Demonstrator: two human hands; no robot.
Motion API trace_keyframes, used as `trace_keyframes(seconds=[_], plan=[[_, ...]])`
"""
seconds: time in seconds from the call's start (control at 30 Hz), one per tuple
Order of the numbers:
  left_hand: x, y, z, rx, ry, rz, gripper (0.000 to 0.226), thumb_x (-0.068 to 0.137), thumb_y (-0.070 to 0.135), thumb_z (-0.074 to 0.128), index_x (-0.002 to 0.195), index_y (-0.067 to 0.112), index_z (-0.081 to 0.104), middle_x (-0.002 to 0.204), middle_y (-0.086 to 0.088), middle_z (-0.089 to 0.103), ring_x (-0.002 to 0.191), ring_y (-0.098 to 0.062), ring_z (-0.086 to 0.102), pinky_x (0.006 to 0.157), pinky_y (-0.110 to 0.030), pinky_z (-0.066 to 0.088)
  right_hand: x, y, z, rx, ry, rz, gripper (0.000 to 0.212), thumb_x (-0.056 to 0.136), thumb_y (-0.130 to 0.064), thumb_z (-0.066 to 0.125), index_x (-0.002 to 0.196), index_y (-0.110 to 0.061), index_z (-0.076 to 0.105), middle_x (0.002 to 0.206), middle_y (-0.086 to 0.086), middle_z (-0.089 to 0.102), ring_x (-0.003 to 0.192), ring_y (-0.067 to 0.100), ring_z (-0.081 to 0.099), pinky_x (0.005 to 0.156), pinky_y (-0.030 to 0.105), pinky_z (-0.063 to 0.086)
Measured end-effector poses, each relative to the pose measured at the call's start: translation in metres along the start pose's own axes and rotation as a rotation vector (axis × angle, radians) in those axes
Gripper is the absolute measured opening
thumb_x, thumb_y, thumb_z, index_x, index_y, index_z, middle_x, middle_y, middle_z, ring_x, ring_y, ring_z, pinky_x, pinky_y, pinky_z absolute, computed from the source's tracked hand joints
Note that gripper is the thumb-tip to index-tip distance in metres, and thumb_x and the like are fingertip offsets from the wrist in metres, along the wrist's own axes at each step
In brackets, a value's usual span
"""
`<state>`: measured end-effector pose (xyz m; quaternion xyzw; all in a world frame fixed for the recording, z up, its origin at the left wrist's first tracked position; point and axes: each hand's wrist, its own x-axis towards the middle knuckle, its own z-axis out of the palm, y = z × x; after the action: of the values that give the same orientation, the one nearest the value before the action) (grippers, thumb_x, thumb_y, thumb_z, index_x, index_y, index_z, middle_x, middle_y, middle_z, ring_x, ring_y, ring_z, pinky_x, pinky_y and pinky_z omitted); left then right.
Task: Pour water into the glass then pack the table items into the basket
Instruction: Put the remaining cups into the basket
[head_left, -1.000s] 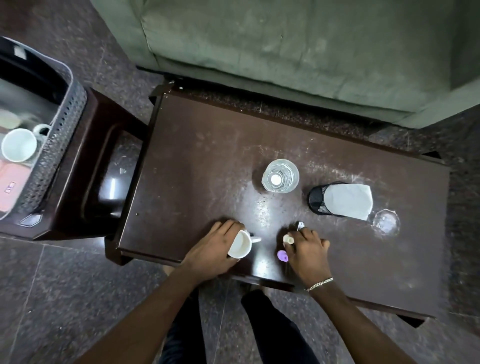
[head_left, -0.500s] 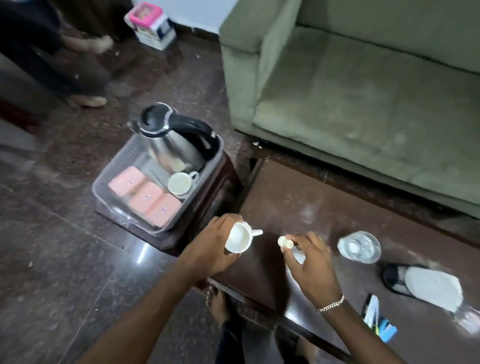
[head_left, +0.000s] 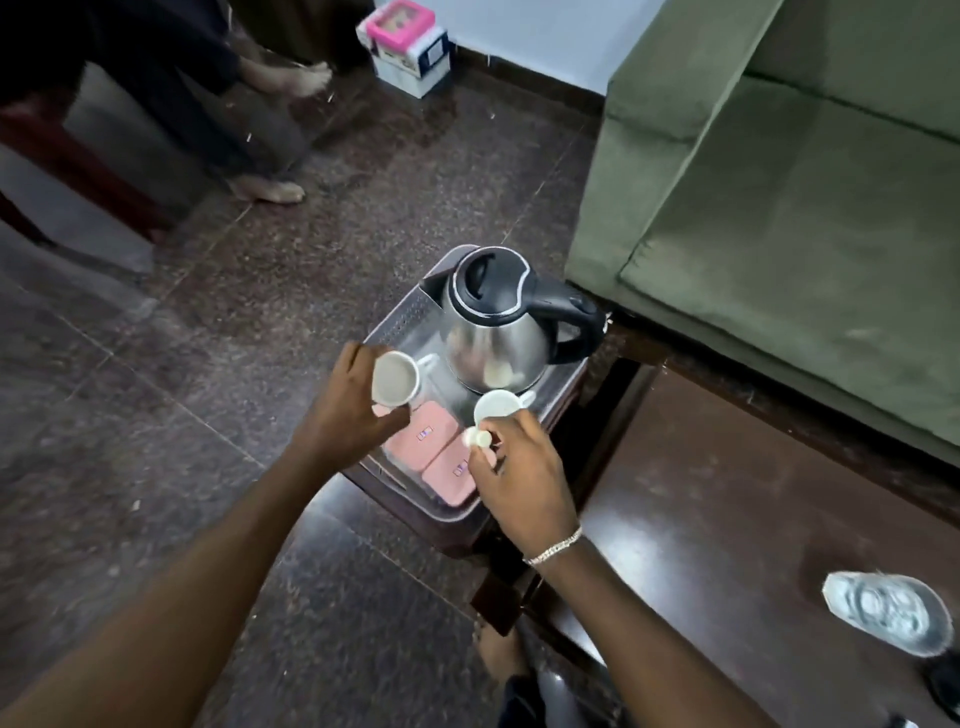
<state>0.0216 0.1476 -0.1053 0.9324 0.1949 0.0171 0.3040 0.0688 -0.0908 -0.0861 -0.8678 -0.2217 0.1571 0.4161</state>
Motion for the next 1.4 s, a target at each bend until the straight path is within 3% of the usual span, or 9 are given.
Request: trace_keyframes(seconds=[0.17,0.4,0.63,0.83,1.1,1.27,1.4], plan=[[0.055,-0.020,-0.004,0.166,0.011,0.005,0.067,0.069,0.027,0.094,0.125,0.005,0.064,0.118,-0.018,0.064,0.108,-0.041,0.057,0.094,-0.048,0.043,0.041,-0.026,0.054,-0.002,-0.054,0.075,0.022,0.088,-0.016,0.065,0.108,-0.008,0.070,0.113,0.012,0.061,0.100,0.033,0.064,0.092,0.043,0.050],[0.100,-0.021,0.001,0.313,0.009,0.182,0.070,0.066,0.032,0.094,0.122,-0.001,0.068,0.108,-0.021,0.070,0.100,-0.041,0.058,0.093,-0.045,0.035,0.083,-0.040,0.104,0.008,-0.071,0.168,0.021,0.088,-0.013,0.064,0.106,-0.005,0.071,0.112,0.016,0.065,0.106,0.033,0.061,0.094,0.038,0.042],[0.098,-0.022,0.002,0.309,-0.021,0.186,0.075,0.076,0.048,0.087,0.131,0.002,0.064,0.119,-0.019,0.061,0.109,-0.041,0.050,0.098,-0.053,0.043,0.092,-0.038,0.121,-0.077,-0.088,0.007,0.014,0.086,-0.014,0.068,0.097,-0.006,0.069,0.115,0.012,0.058,0.106,0.034,0.054,0.096,0.044,0.047],[0.097,-0.021,-0.002,0.332,-0.036,0.134,0.071,0.070,0.048,0.087,0.126,0.010,0.068,0.126,-0.018,0.051,0.112,-0.041,0.044,0.098,-0.054,0.044,0.081,-0.036,0.132,-0.319,-0.140,-0.078,0.024,0.091,-0.029,0.062,0.113,-0.021,0.062,0.124,0.003,0.058,0.115,0.032,0.044,0.087,0.048,0.042],[0.085,-0.024,0.002,0.323,-0.072,0.092,0.072,0.069,0.053,0.086,0.129,0.019,0.066,0.137,-0.012,0.044,0.122,-0.039,0.037,0.103,-0.053,0.040,0.075,-0.035,0.126,-0.382,-0.214,-0.199,0.021,0.090,-0.027,0.058,0.109,-0.021,0.061,0.114,0.001,0.065,0.109,0.031,0.056,0.078,0.045,0.034],[0.083,-0.026,0.008,0.312,-0.047,0.067,0.072,0.067,0.061,0.085,0.126,0.024,0.066,0.141,-0.011,0.042,0.125,-0.040,0.035,0.103,-0.053,0.036,0.075,-0.033,0.128,-0.397,-0.125,-0.145,0.011,0.089,-0.026,0.063,0.098,-0.021,0.065,0.105,0.001,0.066,0.101,0.032,0.057,0.078,0.046,0.035],[0.083,-0.027,0.009,0.310,-0.041,0.048,0.073,0.066,0.067,0.084,0.125,0.027,0.067,0.144,-0.009,0.041,0.127,-0.040,0.035,0.102,-0.053,0.039,0.078,-0.034,0.133,-0.424,-0.104,-0.120,0.013,0.089,-0.030,0.064,0.096,-0.020,0.067,0.106,0.001,0.064,0.106,0.031,0.053,0.079,0.046,0.033]])
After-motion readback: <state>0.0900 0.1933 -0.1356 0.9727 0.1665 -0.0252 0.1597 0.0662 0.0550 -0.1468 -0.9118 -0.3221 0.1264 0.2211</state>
